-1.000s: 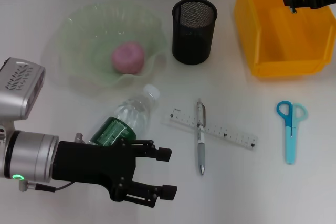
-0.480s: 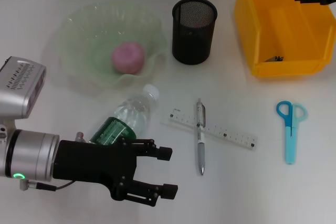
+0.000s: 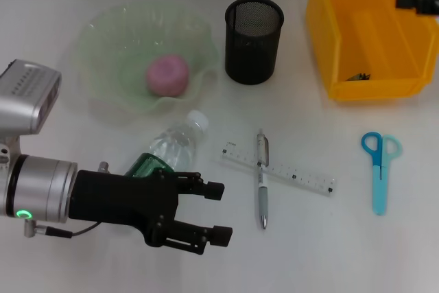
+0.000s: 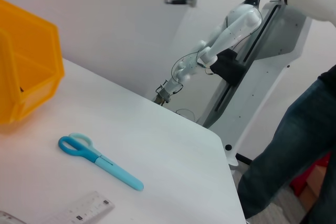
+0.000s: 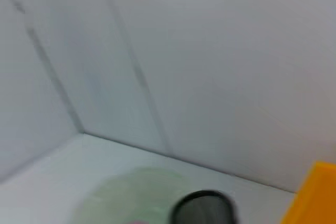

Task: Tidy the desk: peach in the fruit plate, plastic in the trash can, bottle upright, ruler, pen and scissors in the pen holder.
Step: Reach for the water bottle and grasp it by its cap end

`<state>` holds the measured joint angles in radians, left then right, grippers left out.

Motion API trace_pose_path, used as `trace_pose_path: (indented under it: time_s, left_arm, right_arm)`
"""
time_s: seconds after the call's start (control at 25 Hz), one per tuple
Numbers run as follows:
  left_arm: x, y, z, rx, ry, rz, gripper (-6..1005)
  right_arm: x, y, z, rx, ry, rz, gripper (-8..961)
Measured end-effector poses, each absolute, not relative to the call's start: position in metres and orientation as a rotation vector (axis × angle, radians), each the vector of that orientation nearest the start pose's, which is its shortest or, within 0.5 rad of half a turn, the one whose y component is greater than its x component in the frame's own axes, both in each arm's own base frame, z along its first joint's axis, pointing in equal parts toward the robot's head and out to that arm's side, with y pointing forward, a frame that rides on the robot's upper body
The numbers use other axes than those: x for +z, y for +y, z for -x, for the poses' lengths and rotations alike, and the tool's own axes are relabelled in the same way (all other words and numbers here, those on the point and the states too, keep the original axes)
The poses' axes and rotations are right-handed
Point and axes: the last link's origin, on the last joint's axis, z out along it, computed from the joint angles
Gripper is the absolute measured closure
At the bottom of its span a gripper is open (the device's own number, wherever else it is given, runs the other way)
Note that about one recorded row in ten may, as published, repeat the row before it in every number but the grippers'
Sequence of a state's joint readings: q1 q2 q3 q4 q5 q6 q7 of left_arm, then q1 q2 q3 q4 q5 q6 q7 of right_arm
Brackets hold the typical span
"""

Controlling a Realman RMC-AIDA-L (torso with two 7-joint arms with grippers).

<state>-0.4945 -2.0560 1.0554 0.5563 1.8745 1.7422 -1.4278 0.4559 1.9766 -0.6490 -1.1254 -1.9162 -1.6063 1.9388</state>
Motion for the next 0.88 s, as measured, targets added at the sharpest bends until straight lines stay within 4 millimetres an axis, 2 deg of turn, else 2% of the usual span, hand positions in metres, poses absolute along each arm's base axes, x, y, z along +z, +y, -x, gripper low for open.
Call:
trace_pose_path:
  time_s: [0.16, 0.32, 0.4, 0.44, 0.52, 0.64, 0.68, 0.72, 0.8, 0.88]
  left_arm:
    - [-0.035, 0.277, 0.243, -0.740, -0.750, 3.149, 170]
    - [-0.017, 0.290, 0.238, -0.644, -0.852, 3.128, 170]
    - [-0.017, 0.290, 0.238, -0.644, -0.852, 3.128, 170]
    - [0.000, 0.302, 0.231, -0.475, -0.981, 3.084, 170]
    - [0.013, 0.313, 0.217, -0.341, -1.072, 3.014, 170]
    - [0.013, 0.313, 0.217, -0.341, -1.072, 3.014, 171]
    - [0.020, 0.324, 0.197, -0.177, -1.124, 2.923, 171]
    - [0.019, 0.330, 0.186, -0.088, -1.158, 2.881, 171]
    - [0.019, 0.330, 0.186, -0.088, -1.158, 2.881, 171]
    - [0.010, 0.342, 0.156, 0.089, -1.184, 2.808, 171]
  right_arm:
    - [0.127, 0.306, -0.275, 0.797, 0.713, 2.526, 213]
    - [0.110, 0.260, -0.302, 0.902, 0.579, 2.574, 201]
    - [0.103, 0.241, -0.313, 0.949, 0.544, 2.577, 170]
    - [0.099, 0.233, -0.317, 0.968, 0.531, 2.579, 154]
    - [0.092, 0.222, -0.323, 0.988, 0.525, 2.576, 154]
    - [0.081, 0.215, -0.329, 0.977, 0.541, 2.569, 154]
    - [0.078, 0.215, -0.331, 0.968, 0.550, 2.565, 154]
    - [0.075, 0.215, -0.333, 0.956, 0.563, 2.561, 154]
    - [0.070, 0.217, -0.337, 0.928, 0.596, 2.553, 154]
    - [0.069, 0.218, -0.338, 0.918, 0.603, 2.555, 154]
